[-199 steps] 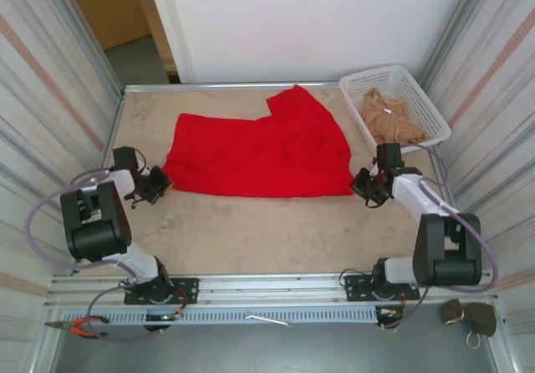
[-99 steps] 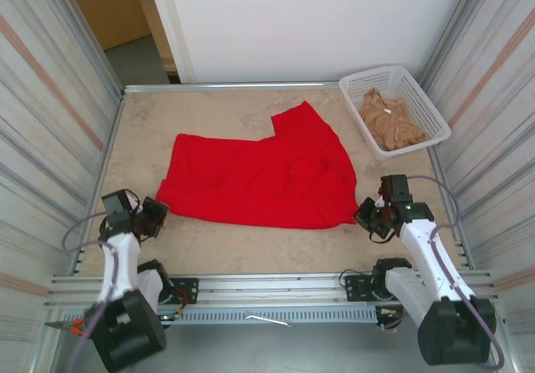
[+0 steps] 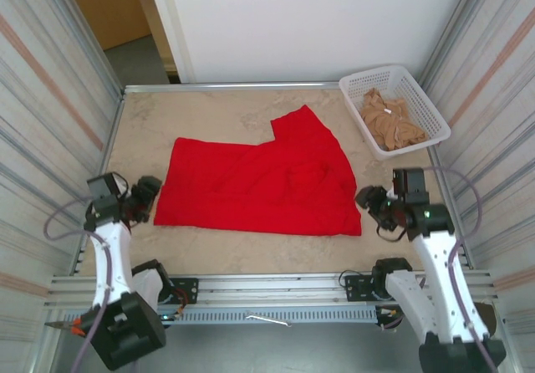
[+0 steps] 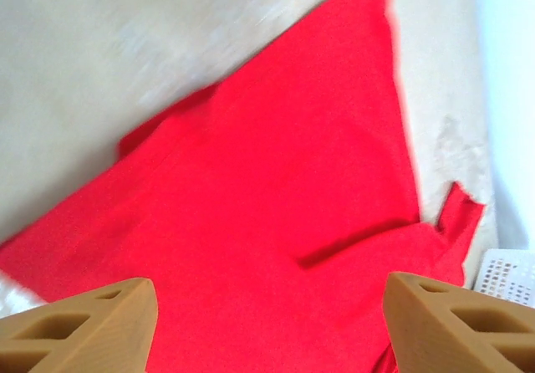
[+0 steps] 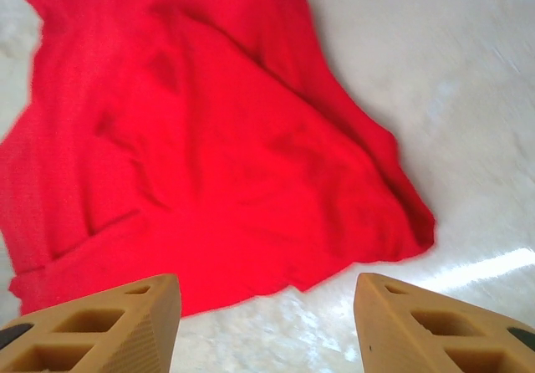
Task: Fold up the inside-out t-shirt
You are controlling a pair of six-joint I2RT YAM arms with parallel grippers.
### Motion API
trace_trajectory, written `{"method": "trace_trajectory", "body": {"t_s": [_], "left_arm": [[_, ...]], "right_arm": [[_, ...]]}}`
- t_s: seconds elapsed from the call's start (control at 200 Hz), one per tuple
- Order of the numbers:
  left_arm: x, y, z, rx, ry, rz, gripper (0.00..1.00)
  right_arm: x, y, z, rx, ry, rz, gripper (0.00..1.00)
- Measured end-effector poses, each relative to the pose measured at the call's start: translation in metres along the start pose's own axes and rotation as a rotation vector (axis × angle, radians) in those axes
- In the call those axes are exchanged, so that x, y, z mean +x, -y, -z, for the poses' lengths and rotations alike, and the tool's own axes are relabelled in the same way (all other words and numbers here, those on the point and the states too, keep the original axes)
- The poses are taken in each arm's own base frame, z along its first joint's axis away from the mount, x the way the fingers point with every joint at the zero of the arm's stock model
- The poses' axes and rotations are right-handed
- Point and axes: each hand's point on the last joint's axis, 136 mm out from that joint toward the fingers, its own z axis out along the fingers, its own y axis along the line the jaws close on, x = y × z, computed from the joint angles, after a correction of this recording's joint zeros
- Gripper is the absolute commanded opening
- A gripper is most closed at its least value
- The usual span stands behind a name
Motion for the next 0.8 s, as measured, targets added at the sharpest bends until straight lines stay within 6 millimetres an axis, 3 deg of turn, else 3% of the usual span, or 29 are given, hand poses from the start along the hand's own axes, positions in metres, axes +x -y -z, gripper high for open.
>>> {"method": "trace_trajectory", "body": {"t_s": [0.095,0.18,0.376,0.541,0.802], "left_arm": [[-0.024,0.038,-0.009,0.026,-0.022,-0.116,0.73],[-0.036,0.068,-0.037,0.026,-0.088,-0.226,0.74],[-0.049,0.106,-0.101,-0.004,-0.196,-0.416,0.76],[-0.066,0.119,-0.142,-0.043,-0.226,-0.519,0.76],[-0.074,0.111,-0.188,-0.121,-0.273,-0.62,0.76]], "right_arm": [[-0.032,-0.039,-0.003,-0.015,0.001,0.078,0.57],[-0.061,-0.074,-0.015,-0.027,0.001,0.144,0.58],[-0.124,-0.153,-0.064,-0.054,0.002,0.283,0.6],[-0.156,-0.198,-0.126,-0.056,-0.021,0.378,0.62],[-0.18,-0.23,-0.215,-0.033,-0.058,0.502,0.64]]}}
